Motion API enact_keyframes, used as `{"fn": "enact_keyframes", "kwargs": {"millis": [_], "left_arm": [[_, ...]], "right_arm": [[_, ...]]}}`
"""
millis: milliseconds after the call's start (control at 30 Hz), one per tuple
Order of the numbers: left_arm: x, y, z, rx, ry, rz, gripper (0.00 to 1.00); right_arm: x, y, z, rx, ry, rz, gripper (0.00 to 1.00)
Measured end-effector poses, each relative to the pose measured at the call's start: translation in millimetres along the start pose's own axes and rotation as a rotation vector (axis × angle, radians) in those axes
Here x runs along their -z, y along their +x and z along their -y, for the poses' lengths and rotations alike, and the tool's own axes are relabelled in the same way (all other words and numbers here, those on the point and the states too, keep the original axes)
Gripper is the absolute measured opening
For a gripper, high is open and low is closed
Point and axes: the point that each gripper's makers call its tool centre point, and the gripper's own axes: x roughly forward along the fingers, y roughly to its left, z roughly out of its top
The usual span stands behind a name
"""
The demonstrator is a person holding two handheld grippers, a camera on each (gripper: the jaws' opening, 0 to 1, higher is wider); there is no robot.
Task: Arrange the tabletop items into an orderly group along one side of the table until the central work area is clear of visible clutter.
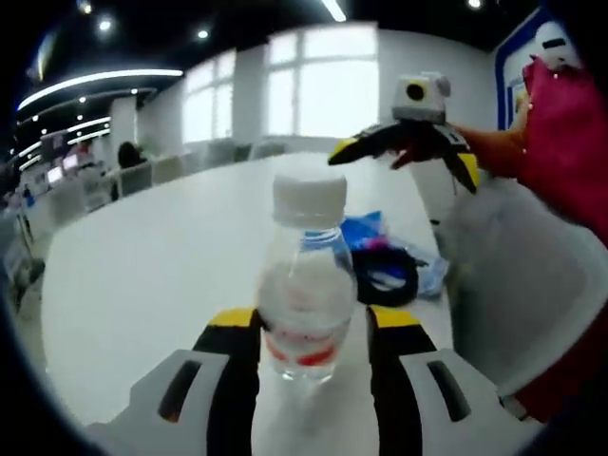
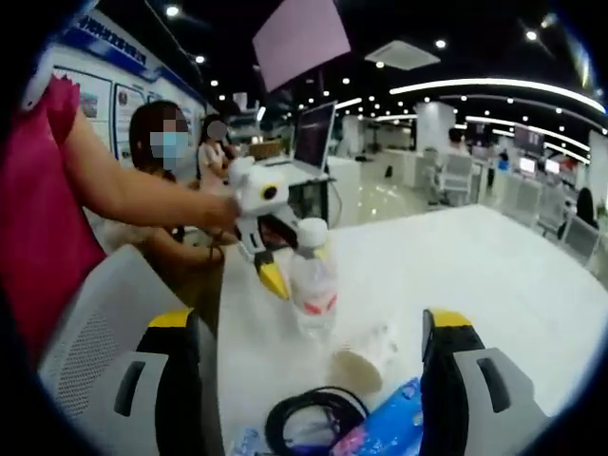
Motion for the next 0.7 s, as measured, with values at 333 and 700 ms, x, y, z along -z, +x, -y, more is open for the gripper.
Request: {"fn": "enact_keyframes", "kwargs": {"millis": [333,700], "left_arm": [[0.9,4,-2.6,-0.020,0.007,0.000,0.40],[2.3,10,-4.1,-0.006,0.023,0.013,0.36]], "right_arm": [[-5.5,34,9,-0.052,-0.016,0.008,0.92],[-6.4,71,10,-0.110,-0.036,-0.008,0.83]]}}
